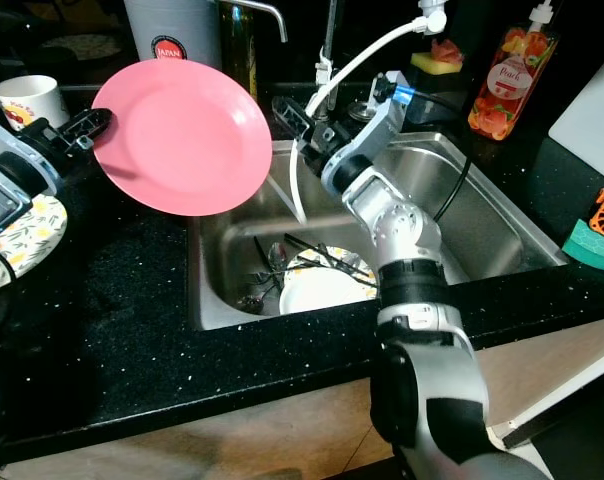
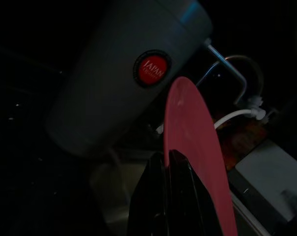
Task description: Kitchen organization
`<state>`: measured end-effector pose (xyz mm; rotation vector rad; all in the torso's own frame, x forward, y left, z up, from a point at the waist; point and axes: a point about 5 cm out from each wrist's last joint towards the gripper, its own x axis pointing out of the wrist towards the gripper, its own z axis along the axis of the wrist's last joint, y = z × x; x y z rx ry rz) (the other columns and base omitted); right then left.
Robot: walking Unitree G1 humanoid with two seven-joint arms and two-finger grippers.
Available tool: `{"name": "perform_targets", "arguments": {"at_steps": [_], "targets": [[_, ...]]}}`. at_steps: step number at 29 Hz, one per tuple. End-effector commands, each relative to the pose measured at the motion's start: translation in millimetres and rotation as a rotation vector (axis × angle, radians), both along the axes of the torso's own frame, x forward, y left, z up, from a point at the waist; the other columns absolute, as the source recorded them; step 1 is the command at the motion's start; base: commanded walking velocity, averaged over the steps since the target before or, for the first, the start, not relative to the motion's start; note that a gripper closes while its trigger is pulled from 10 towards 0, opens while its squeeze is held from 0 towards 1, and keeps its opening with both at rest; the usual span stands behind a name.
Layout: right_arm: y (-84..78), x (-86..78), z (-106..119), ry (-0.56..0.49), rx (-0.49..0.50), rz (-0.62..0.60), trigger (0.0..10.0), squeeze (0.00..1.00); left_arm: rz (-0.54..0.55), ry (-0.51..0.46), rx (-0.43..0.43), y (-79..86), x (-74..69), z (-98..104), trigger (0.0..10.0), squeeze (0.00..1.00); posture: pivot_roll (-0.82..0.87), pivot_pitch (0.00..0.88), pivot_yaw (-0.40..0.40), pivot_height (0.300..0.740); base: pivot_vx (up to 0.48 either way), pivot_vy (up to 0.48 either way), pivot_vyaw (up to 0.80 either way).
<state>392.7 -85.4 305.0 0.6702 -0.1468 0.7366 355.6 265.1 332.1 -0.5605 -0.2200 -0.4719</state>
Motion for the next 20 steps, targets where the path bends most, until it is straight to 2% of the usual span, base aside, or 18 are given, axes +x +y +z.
{"name": "perform_targets", "arguments": {"at_steps": [1, 14, 15, 16, 17, 20], "targets": [[4.8, -6.3, -6.6, 0.0, -0.04, 0.05, 10.0, 0.0, -0.09, -0.02, 0.004, -11.5, -4.3, 0.6, 0.0, 0.0, -0.01, 0.112, -0.055, 0.74, 0.0, 0.0, 0.0], [11.3, -13.9, -11.4, 0.018, -0.045, 0.093, 10.0, 0.0, -0.189, -0.026, -0.012, -27.6, -6.3, -0.8, 0.0, 0.0, -0.01, 0.097, -0.055, 0.74, 0.0, 0.0, 0.0], [12.7, -15.5, -10.7, 0.016, -0.034, 0.101, 6.2, 0.0, -0.193, -0.023, -0.012, -28.8, -6.6, -2.0, 0.0, 0.0, -0.01, 0.096, -0.054, 0.74, 0.0, 0.0, 0.0], [13.1, -16.1, -10.4, 0.016, -0.026, 0.104, 1.2, 0.0, -0.193, -0.021, -0.011, -29.2, -6.6, -2.8, 0.0, 0.0, -0.01, 0.094, -0.055, 0.74, 0.0, 0.0, 0.0], [13.3, -17.2, -9.9, 0.015, -0.016, 0.111, 0.0, 0.0, -0.195, -0.02, -0.011, -29.5, -7.0, -3.3, 0.0, 0.0, -0.01, 0.094, -0.055, 0.74, 0.0, 0.0, 0.0], [13.5, -19.6, -8.6, 0.008, -0.002, 0.126, 0.0, 0.0, -0.191, -0.016, -0.012, -28.7, -7.5, -4.3, 0.0, 0.0, -0.01, 0.089, -0.054, 0.74, 0.0, 0.0, 0.0]]}}
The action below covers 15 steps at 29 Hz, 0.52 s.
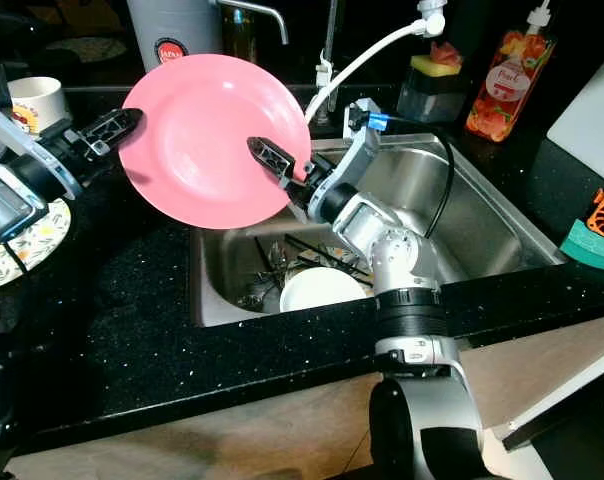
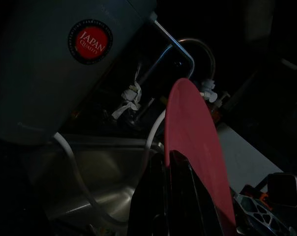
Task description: Kitchen organization
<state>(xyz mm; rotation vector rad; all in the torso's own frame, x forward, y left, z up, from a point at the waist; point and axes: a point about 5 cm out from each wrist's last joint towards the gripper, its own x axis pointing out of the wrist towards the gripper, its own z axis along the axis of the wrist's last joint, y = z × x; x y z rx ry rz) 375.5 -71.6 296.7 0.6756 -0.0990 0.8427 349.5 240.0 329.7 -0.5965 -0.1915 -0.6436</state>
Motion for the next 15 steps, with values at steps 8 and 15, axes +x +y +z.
{"name": "perform_targets", "arguments": {"at_steps": [8, 15], "targets": [[-2.2, -3.7, 0.2, 0.007, 0.028, 0.013, 0.0, 0.0, 0.011, 0.008, 0.014, 0.4, -0.2, -2.7, 0.0, 0.0, -0.01, 0.082, -0.052, 0.74, 0.0, 0.0, 0.0], [-3.6, -4.0, 1.6, 0.011, 0.053, 0.006, 0.0, 0.0, 0.017, 0.0, 0.053, -0.2, -0.9, -2.7, 0.0, 0.0, -0.01, 0.082, -0.051, 0.74, 0.0, 0.0, 0.0]]}}
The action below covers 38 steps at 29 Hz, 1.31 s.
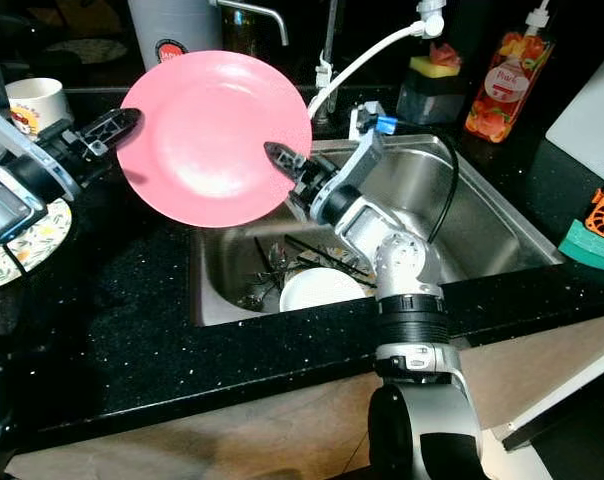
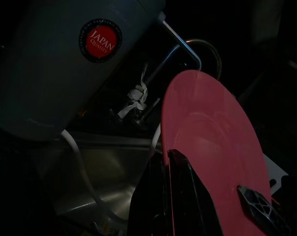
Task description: Kitchen organization
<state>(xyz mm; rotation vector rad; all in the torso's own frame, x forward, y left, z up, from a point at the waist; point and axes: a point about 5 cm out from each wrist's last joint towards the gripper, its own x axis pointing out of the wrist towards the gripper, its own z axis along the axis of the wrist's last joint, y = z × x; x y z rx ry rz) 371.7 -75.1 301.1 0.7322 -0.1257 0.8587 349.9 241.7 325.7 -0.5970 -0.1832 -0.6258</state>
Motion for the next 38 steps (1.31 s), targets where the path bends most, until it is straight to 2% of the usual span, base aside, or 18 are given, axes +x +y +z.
{"name": "perform_targets", "arguments": {"at_steps": [1, 2, 3, 4, 5, 18, 19, 21, 22, 23, 24, 25, 26, 29, 31, 34, 36, 38], "targets": [[-1.2, 0.0, -2.4, 0.02, -0.003, -0.016, 0.0, 0.0, 0.007, -0.04, 0.075, -2.7, -2.3, 2.7, 0.0, 0.0, -0.01, 0.082, -0.051, 0.74, 0.0, 0.0, 0.0], [-1.2, 0.0, -2.4, 0.02, -0.003, -0.016, 0.0, 0.0, 0.007, -0.04, 0.075, -2.7, -2.3, 2.7, 0.0, 0.0, -0.01, 0.082, -0.051, 0.74, 0.0, 0.0, 0.0], [-3.2, 1.0, -2.3, 0.026, 0.003, -0.028, 0.0, 0.0, 0.029, -0.049, 0.1, -3.3, -1.7, 3.6, 7.5, 1.0, -0.01, 0.086, -0.05, 0.74, 0.0, 0.0, 0.0], [-3.2, 1.0, -2.3, 0.026, 0.003, -0.028, 0.0, 0.0, 0.029, -0.049, 0.1, -3.3, -1.7, 3.6, 7.5, 1.0, -0.01, 0.086, -0.05, 0.74, 0.0, 0.0, 0.0], [-5.8, 2.4, -2.2, 0.032, 0.009, -0.043, 0.0, 0.0, 0.063, -0.049, 0.109, -2.4, 0.5, 4.2, 10.0, 1.0, -0.01, 0.088, -0.05, 0.74, 0.0, 0.0, 0.0], [-25.7, 7.1, -2.9, 0.047, 0.014, -0.121, 0.0, 0.0, 0.509, -0.08, 0.155, 34.4, 11.6, 22.8, 10.0, 1.0, -0.01, 0.099, -0.043, 0.74, 0.0, 0.0, 0.0], [-28.9, 7.9, -3.0, 0.049, 0.016, -0.138, 0.0, 0.0, 0.562, -0.092, 0.162, 38.9, 11.5, 26.3, 10.0, 0.87, -0.01, 0.101, -0.039, 0.74, 0.0, 0.0, 0.0], [-30.8, 8.3, -3.1, 0.05, 0.017, -0.149, 0.0, 0.0, 0.59, -0.099, 0.166, 41.3, 11.3, 28.3, 10.0, 0.87, -0.01, 0.101, -0.039, 0.74, 0.0, 0.0, 0.0], [-35.7, 9.9, -3.3, 0.057, 0.024, -0.179, 0.0, 0.0, 0.573, -0.115, 0.22, 35.5, 11.5, 30.7, 10.0, 0.0, 0.0, 0.1, -0.033, 0.74, 0.0, 0.0, 0.0], [-42.2, 11.8, -4.0, 0.064, 0.031, -0.216, 0.0, 0.0, 0.512, -0.128, 0.322, 21.2, 12.9, 29.7, 10.0, 0.0, 0.01, 0.096, -0.025, 0.74, 0.0, 0.0, 0.0], [-42.2, 11.8, -4.0, 0.064, 0.031, -0.216, 0.0, 0.0, 0.512, -0.128, 0.322, 21.2, 12.9, 29.7, 10.0, 0.0, 0.01, 0.096, -0.025, 0.74, 0.0, 0.0, 0.0], [-49.0, 13.6, -5.6, 0.073, 0.034, -0.262, 0.0, 0.0, 0.455, -0.14, 0.457, 4.7, 14.6, 25.8, 10.0, 0.0, 0.01, 0.096, -0.012, 0.74, 0.0, 0.0, 0.0], [-59.9, 16.1, -10.4, 0.085, 0.005, -0.351, 0.0, 0.0, 0.375, -0.18, 0.664, -22.0, 16.9, 16.8, 10.0, 0.0, 0.01, 0.094, 0.005, 0.74, 0.0, 0.0, 0.0], [-64.5, 16.4, -15.5, 0.075, -0.077, -0.409, 0.0, 0.0, 0.304, -0.202, 0.69, -39.8, 16.6, 13.6, 10.0, 0.0, 0.01, 0.097, 0.02, 0.74, 0.0, 0.0, 0.0], [-63.8, 15.3, -20.0, 0.054, -0.166, -0.435, 0.0, 0.0, 0.151, -0.205, 0.654, -59.9, 10.8, 9.8, 10.0, 0.0, 0.0, 0.097, 0.029, 0.74, 0.0, 0.0, 0.0], [-59.9, 13.9, -23.0, 0.018, -0.262, -0.446, 0.0, 0.0, -0.063, -0.212, 0.792, -78.5, -1.0, -9.1, 10.0, 0.0, -0.01, 0.098, 0.026, 0.74, 0.0, 0.0, 0.0], [-58.5, 14.8, -25.2, 0.004, -0.307, -0.455, 0.0, 0.0, -0.061, -0.188, 0.863, -76.9, -0.6, -18.1, 10.0, 0.0, 0.0, 0.097, 0.016, 0.74, 0.0, 0.0, 0.0], [-58.4, 15.8, -26.7, 0.003, -0.326, -0.463, 0.0, 0.0, -0.046, -0.173, 0.868, -74.0, 0.3, -20.1, 10.0, 0.0, 0.0, 0.098, 0.012, 0.74, 0.0, 0.0, 0.0]]}}
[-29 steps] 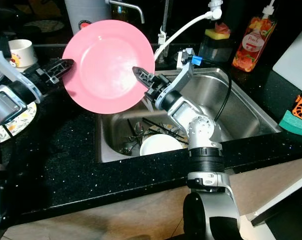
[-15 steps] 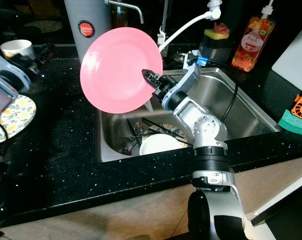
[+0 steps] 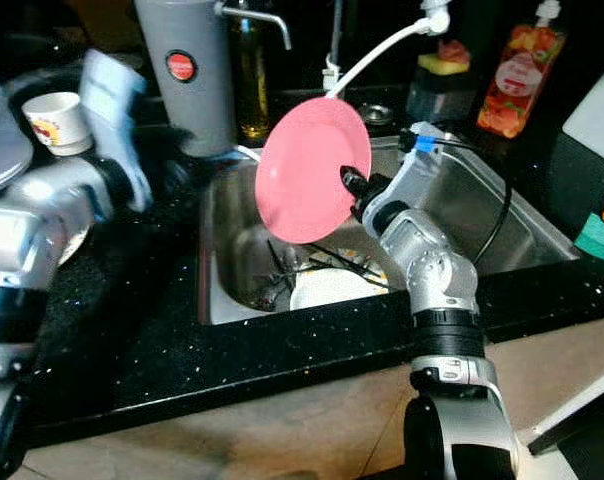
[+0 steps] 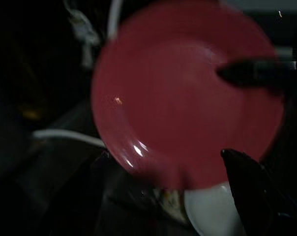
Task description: Kitchen organization
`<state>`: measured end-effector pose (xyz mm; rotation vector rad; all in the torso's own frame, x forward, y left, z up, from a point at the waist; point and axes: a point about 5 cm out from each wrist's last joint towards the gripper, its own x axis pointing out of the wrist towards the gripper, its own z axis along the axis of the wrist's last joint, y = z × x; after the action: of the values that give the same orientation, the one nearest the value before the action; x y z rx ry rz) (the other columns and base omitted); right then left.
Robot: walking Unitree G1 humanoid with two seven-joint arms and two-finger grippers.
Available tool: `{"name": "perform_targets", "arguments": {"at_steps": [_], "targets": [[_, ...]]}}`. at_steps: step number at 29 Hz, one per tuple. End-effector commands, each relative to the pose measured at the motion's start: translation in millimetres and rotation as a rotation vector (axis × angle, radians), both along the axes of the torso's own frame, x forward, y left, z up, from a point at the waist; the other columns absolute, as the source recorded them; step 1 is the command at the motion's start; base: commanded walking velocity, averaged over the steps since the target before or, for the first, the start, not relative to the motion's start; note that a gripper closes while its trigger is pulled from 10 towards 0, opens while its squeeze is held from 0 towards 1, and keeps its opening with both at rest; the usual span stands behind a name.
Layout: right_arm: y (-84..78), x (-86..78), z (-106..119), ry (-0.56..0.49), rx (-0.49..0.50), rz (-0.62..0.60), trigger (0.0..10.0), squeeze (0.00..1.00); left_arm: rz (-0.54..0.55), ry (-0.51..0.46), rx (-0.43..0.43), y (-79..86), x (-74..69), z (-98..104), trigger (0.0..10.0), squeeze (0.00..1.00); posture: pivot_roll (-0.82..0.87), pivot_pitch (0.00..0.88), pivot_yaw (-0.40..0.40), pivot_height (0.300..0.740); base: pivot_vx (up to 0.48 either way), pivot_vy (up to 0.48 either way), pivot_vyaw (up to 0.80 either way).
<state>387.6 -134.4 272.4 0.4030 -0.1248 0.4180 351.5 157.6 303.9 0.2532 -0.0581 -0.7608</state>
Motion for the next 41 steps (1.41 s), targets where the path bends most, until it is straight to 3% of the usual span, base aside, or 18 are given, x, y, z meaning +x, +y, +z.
{"name": "perform_targets", "arguments": {"at_steps": [1, 9, 10, 11, 12, 13, 14, 22, 39, 40, 41], "targets": [[0.9, 1.6, -0.3, -0.019, -0.039, -0.012, 0.0, 0.0, 0.042, 0.02, 0.043, 13.2, -1.9, -1.6, 10.0, 0.0, 0.0, 0.098, 0.005, 0.74, 0.0, 0.0, 0.0], [3.6, 8.0, -10.7, 0.006, -0.075, -0.025, 0.0, 0.0, 0.054, 0.14, 0.076, 22.3, -9.0, -19.8, 10.0, 0.0, 0.01, 0.098, -0.009, 0.74, 0.0, 0.0, 0.0], [4.4, 8.4, -12.7, 0.013, -0.078, -0.022, 0.9, 0.0, 0.046, 0.146, 0.075, 22.3, -10.0, -20.9, 10.0, 0.0, 0.01, 0.098, -0.009, 0.74, 0.0, 0.0, 0.0], [4.8, 8.7, -14.0, 0.017, -0.081, -0.021, 0.9, 0.0, 0.04, 0.149, 0.075, 22.2, -10.4, -21.5, 10.0, 0.0, 0.0, 0.099, -0.01, 0.74, 0.0, 0.0, 0.0], [5.9, 9.0, -16.6, 0.028, -0.086, -0.012, 2.5, 0.0, 0.03, 0.152, 0.069, 21.3, -11.1, -21.8, 10.0, 0.0, 0.0, 0.099, -0.01, 0.74, 0.0, 0.0, 0.0], [7.1, 9.6, -20.9, 0.043, -0.096, -0.01, 5.0, 0.0, 0.008, 0.158, 0.056, 18.9, -12.4, -22.2, 10.0, 0.0, 0.0, 0.098, -0.011, 0.74, 0.0, 0.0, 0.0], [7.9, 10.2, -24.0, 0.051, -0.103, -0.01, 10.0, 0.0, -0.006, 0.164, 0.046, 17.4, -13.4, -22.4, 10.0, 0.0, 0.0, 0.098, -0.011, 0.74, 0.0, 0.0, 0.0], [13.3, 13.0, -34.3, 0.081, -0.114, 0.005, 10.0, 0.0, -0.023, 0.153, 0.005, 9.4, -12.7, -26.5, 10.0, 0.0, 0.0, 0.099, -0.014, 0.74, 0.0, 0.0, 0.0], [23.7, 13.3, -39.3, 0.088, -0.142, 0.044, 10.0, 0.0, -0.007, 0.188, 0.08, 6.6, -13.3, -43.9, 10.0, 0.0, 0.0, 0.093, -0.017, 0.74, 0.0, 0.0, 0.0], [23.8, 13.3, -39.3, 0.087, -0.142, 0.046, 10.0, 0.04, -0.009, 0.19, 0.078, 6.3, -13.5, -43.5, 10.0, 0.0, 0.0, 0.093, -0.017, 0.74, 0.0, 0.0, 0.0], [23.8, 13.1, -39.5, 0.087, -0.139, 0.046, 10.0, 1.0, -0.012, 0.19, 0.077, 6.0, -13.8, -43.1, 10.0, 0.0, 0.0, 0.09, -0.017, 0.74, 0.0, 0.0, 0.0]]}}
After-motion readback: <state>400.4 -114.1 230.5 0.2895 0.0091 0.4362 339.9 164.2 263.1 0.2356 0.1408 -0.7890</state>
